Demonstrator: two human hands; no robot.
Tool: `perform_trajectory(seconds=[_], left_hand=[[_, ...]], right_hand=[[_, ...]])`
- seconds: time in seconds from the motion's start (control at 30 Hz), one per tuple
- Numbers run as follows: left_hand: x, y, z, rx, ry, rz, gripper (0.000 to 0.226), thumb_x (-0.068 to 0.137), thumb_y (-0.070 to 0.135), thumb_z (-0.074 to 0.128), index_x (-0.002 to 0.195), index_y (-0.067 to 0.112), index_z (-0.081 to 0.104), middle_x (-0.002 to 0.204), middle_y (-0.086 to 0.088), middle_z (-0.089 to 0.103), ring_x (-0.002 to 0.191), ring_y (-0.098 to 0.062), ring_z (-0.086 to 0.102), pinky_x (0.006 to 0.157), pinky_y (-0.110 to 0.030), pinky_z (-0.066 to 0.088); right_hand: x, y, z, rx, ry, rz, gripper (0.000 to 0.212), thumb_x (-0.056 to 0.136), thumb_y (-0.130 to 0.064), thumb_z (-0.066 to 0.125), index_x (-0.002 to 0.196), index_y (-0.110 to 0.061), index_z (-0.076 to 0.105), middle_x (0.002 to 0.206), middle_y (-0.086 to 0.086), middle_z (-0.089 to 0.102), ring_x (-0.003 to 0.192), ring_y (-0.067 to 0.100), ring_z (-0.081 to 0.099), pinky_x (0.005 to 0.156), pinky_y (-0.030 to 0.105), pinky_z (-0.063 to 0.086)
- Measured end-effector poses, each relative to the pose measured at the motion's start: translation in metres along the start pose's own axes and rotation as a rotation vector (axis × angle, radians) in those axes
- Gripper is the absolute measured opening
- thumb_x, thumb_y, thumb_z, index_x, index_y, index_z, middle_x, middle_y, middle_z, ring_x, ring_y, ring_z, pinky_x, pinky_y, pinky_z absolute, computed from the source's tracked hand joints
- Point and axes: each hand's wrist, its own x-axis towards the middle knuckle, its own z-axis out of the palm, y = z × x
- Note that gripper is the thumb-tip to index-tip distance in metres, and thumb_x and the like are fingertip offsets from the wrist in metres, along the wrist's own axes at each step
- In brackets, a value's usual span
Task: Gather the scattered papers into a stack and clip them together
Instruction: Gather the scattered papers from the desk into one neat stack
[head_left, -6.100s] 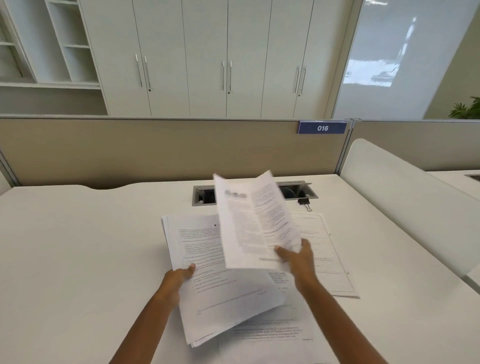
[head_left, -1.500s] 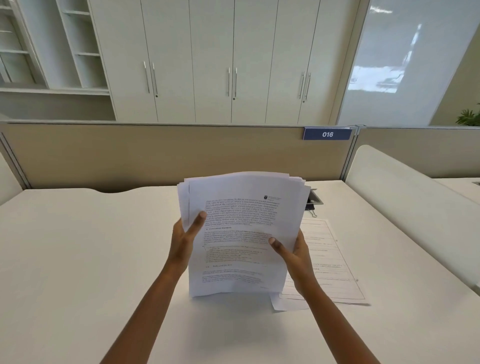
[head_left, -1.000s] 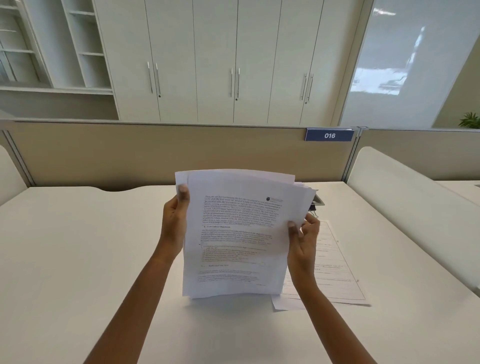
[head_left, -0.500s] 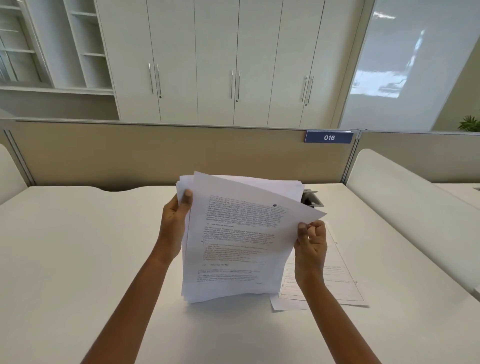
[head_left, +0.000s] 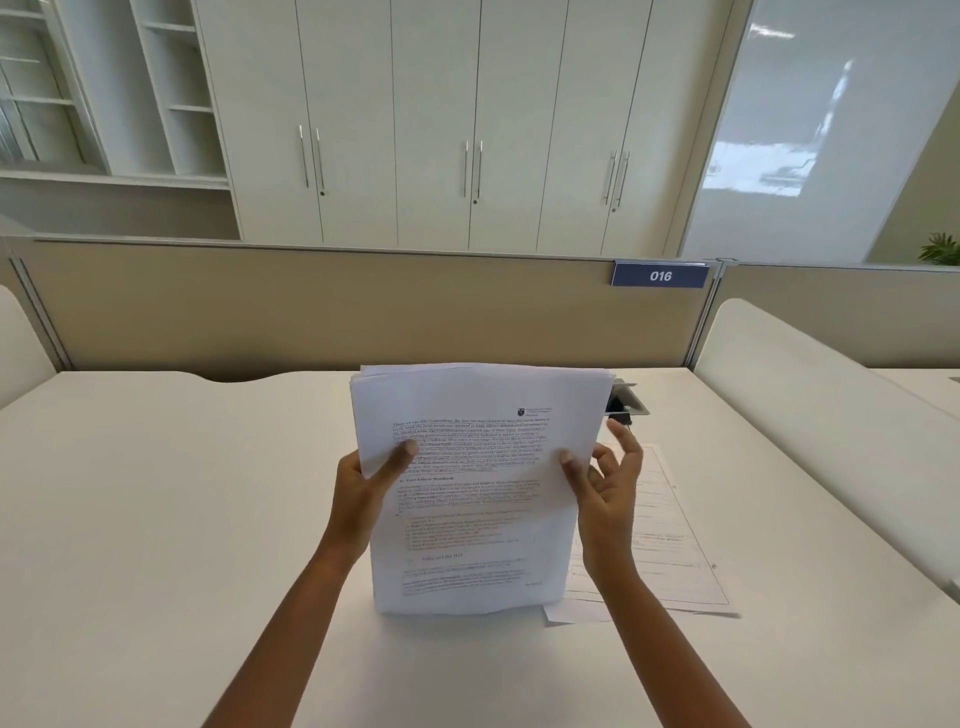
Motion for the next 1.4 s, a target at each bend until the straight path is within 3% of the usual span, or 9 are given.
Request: perform_trajectory(seconds=[0.17,0.33,0.47,0.6,0.77,0.9,0.97,1.13,1.4], left_hand=[[-0.009,-0.022,-0.005,0.094,-0.046,-0.069,0.079,0.021,0.077,0.073,0.086,0.032,0.065,0.075,0.021,0.074,0.069,-0.001,0.07,0.058,-0.018,0.057],[-0.007,-0.016,-0.001,0.137,0.104,0.003,0.079,0.025,0.087,0.06,0.082,0.032,0.059,0.071,0.017,0.068,0.064,0.01,0.066,0.049,-0.008,0.051],[-0.007,-0.019,-0.007,0.152,0.142,0.0,0.08,0.022,0.087,0.06,0.08,0.032,0.059,0.079,0.007,0.064,0.06,0.006,0.067,0.046,-0.009,0.05],[-0.014,-0.04,-0.017,0.206,0.099,-0.083,0.09,0.017,0.086,0.062,0.085,0.026,0.06,0.081,0.007,0.064,0.072,-0.009,0.064,0.048,-0.009,0.052],[-0.014,-0.051,-0.023,0.267,0.116,-0.112,0.098,0.024,0.089,0.057,0.091,0.017,0.062,0.079,0.009,0.064,0.072,-0.006,0.062,0.051,-0.007,0.051],[-0.007,-0.051,-0.025,0.295,0.22,-0.13,0.047,0.073,0.042,0.071,0.097,0.003,0.065,0.082,-0.005,0.065,0.085,-0.029,0.067,0.064,-0.025,0.051],[-0.003,-0.056,-0.031,0.295,0.302,-0.181,0.03,0.084,0.02,0.064,0.101,-0.004,0.064,0.09,-0.01,0.064,0.094,-0.038,0.064,0.075,-0.033,0.047],[-0.001,-0.061,-0.042,0.255,0.372,-0.346,0.028,0.085,0.018,0.063,0.103,-0.004,0.062,0.105,-0.023,0.066,0.086,-0.033,0.06,0.086,-0.046,0.051],[-0.009,-0.064,-0.047,0.109,0.377,-0.502,0.034,0.087,0.003,0.057,0.118,-0.009,0.055,0.108,-0.02,0.061,0.09,-0.03,0.055,0.086,-0.039,0.046]], right_hand=[[-0.008,0.016,-0.003,-0.165,-0.096,0.105,0.02,0.071,-0.02,0.064,0.09,-0.023,0.059,0.091,0.0,0.067,0.083,0.031,0.064,0.069,0.031,0.059],[-0.006,0.019,0.009,-0.248,-0.044,0.049,0.014,0.082,-0.014,0.063,0.092,-0.023,0.06,0.09,-0.004,0.067,0.081,0.023,0.064,0.065,0.021,0.058],[-0.006,0.023,0.019,-0.331,-0.108,0.097,0.038,0.078,-0.029,0.053,0.114,-0.015,0.054,0.103,0.002,0.064,0.093,0.024,0.064,0.077,0.031,0.057],[-0.01,0.032,0.016,-0.494,-0.199,0.173,0.039,0.091,-0.015,0.051,0.129,-0.01,0.042,0.115,0.001,0.056,0.103,0.018,0.054,0.088,0.029,0.049],[-0.018,0.057,-0.011,-1.032,-0.387,0.328,0.074,0.086,-0.034,0.059,0.143,-0.009,0.02,0.148,0.012,0.03,0.138,0.028,0.027,0.11,0.041,0.027],[-0.027,0.071,-0.026,-1.383,-0.441,0.619,0.097,0.079,-0.047,0.058,0.147,-0.014,-0.003,0.155,0.019,-0.005,0.143,0.037,-0.004,0.111,0.058,0.012],[-0.03,0.074,-0.03,-1.439,-0.423,0.666,0.093,0.077,-0.046,0.057,0.145,-0.014,0.003,0.153,0.02,0.002,0.141,0.037,0.003,0.109,0.055,0.019],[-0.027,0.078,-0.032,-1.543,-0.411,0.61,0.075,0.081,-0.034,0.051,0.142,-0.014,0.013,0.145,0.018,0.024,0.13,0.033,0.028,0.101,0.047,0.036],[-0.026,0.077,-0.038,-1.716,-0.383,0.35,0.061,0.087,-0.007,0.04,0.143,-0.016,0.017,0.124,0.013,0.05,0.11,0.027,0.053,0.088,0.034,0.046]])
